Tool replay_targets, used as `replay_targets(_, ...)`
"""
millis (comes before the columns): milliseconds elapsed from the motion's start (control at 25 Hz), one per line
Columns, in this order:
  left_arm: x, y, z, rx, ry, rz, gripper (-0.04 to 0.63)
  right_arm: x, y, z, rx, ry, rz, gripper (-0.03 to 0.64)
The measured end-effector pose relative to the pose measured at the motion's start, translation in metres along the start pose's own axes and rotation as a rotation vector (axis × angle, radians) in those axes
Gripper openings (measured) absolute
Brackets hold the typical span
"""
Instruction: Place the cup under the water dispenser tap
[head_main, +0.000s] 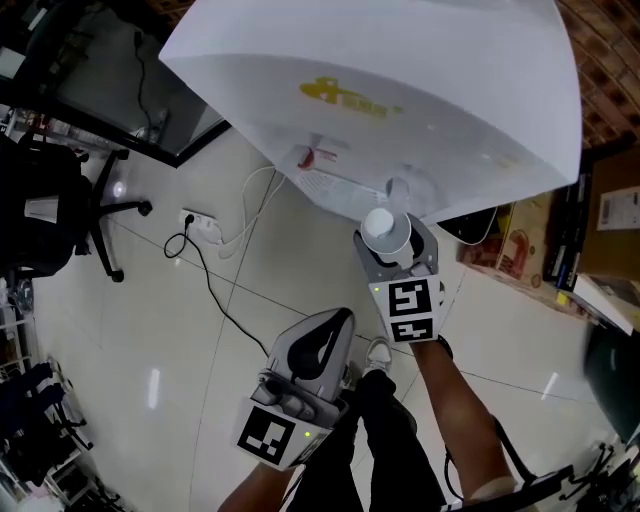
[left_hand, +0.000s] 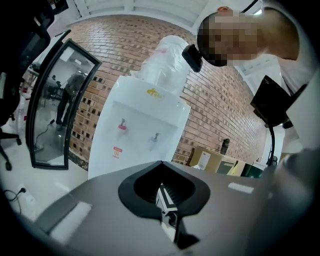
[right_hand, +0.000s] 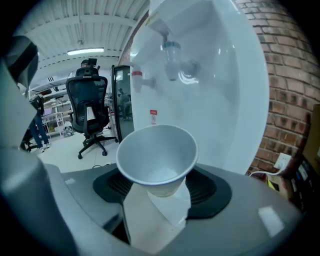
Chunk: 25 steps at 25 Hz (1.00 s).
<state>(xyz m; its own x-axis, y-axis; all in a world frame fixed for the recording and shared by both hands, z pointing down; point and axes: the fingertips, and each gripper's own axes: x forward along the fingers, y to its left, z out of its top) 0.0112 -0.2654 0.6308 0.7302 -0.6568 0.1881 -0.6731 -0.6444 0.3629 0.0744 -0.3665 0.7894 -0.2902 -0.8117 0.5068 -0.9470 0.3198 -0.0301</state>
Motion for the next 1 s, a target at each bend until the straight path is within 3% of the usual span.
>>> replay_targets(400,-0.008,0.007,-0.009,-0.014,-0.007,0.052,-0.012,0.026,-0.008,-0.009,0.043,0.047,0.008,0.326)
replay_targets(1000,-0.013,0.018,-0.015,-0.016,-0.005,0.069,-0.012,0.032,-0.008,-0.006,0.031,0.017,-0.003,0.327)
